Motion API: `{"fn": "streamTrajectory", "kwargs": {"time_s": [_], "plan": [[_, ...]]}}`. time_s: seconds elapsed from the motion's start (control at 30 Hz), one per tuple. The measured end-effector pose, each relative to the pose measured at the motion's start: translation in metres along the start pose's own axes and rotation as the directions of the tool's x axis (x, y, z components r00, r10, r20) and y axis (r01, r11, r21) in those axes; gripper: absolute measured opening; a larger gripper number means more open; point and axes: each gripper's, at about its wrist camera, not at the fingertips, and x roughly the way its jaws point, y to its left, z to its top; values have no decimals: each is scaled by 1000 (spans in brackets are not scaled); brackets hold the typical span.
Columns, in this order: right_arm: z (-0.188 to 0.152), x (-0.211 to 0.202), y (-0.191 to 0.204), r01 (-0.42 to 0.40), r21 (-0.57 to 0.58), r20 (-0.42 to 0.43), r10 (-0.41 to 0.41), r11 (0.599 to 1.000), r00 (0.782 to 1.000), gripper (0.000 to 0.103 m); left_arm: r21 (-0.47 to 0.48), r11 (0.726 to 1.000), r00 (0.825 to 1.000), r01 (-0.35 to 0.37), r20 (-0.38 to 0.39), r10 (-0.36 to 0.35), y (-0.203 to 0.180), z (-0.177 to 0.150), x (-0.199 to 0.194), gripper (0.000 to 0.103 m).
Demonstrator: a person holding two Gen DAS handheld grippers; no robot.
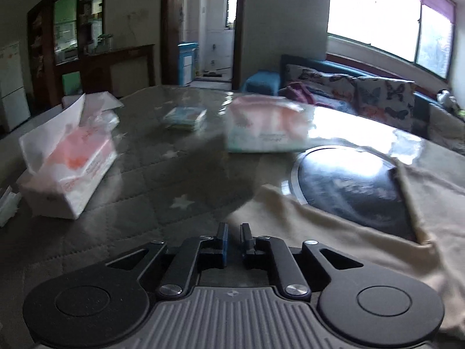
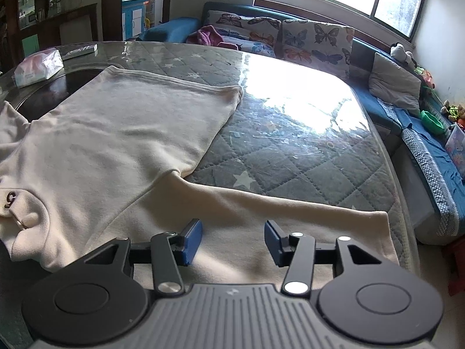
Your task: Fold clothes
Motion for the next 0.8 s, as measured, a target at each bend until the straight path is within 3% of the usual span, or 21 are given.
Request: {"fn": "streamTrajectory", "kwargs": {"time_s": [0.13,0.27,0.37,0.5,0.7,0.8], "plan": [[1,0,1,-5,-2,1,5,1000,1000,49,55,985,987,163,-3,-163,-37,1,-14,10],[1,0,3,-10,-2,4,10,1000,1000,50,92,943,947,319,-50,-316,-78,-6,-14,10],[0,0,3,-13,1,6,13,1000,1000,50,144,912,923,384,-92,-374,-106,-17,-13,10],[-1,0,3,-18,4,9,18,1000,1000,50,212,894,918,395,-123,-377,-121,-33,-16,10],[-2,1,0,-23,5,13,23,1000,1000,54,250,909,942,334,-129,-311,-116,-33,-12,11],[-3,1,-2,-27,10,20,26,1000,999,54,237,909,938,344,-123,-323,-118,-22,-12,11]]}}
